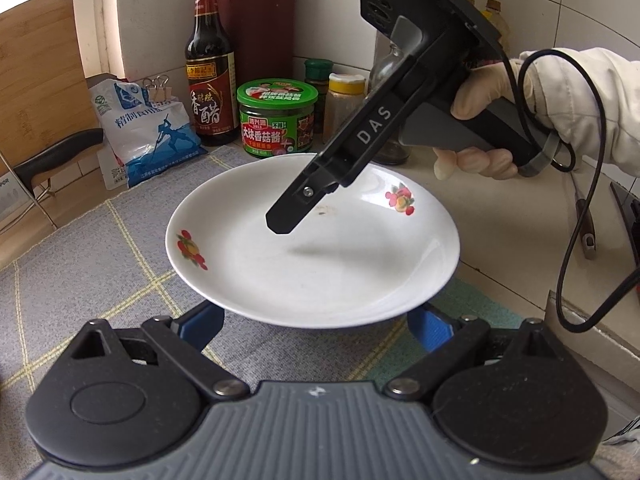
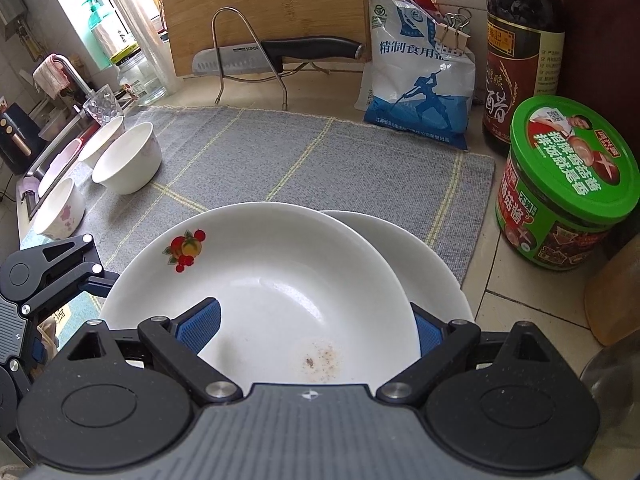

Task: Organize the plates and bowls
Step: 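Lower the held plate onto the plate stack with the right gripper, then open the right gripper and withdraw from the three stacked plates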

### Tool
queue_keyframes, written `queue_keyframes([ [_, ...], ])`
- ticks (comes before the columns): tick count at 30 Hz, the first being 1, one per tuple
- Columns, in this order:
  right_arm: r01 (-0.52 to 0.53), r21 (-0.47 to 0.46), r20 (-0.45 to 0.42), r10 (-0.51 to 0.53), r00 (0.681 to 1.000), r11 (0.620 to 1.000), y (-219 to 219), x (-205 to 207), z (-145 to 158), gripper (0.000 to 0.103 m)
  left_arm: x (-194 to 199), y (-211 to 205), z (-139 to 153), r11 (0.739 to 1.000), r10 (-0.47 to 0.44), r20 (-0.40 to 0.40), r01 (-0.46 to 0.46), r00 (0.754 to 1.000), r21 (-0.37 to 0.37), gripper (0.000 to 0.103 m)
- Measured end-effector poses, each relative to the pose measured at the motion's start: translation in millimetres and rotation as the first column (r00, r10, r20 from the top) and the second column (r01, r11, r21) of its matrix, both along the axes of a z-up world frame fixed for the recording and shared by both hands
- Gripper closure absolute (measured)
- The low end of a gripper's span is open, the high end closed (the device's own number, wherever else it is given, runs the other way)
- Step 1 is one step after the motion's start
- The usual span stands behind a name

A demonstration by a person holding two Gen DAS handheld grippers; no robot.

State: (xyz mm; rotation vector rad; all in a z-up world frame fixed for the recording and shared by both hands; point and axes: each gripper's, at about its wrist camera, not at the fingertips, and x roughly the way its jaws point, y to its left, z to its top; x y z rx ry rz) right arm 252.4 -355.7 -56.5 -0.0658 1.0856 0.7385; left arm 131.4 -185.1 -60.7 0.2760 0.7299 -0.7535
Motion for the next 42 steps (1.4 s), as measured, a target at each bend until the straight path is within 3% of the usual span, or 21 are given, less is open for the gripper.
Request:
queue_keyframes([
  [35, 0.072, -0.067, 0.028, -0.07, 0.997, 0.995, -21.7, -15.6, 11.0, 0.004, 12.1, -0.1, -9.6, 0.999, -0.032, -0.004, 0.032, 0.999, 0.018, 0.004],
  [42, 0.085, -0.095, 0.044, -0.082, 0.996, 0.992, -21.4, -21.5, 15.1, 0.0, 16.9, 1.1, -12.2, 0.999, -0.032, -0.01, 0.033, 0.999, 0.018, 0.004],
])
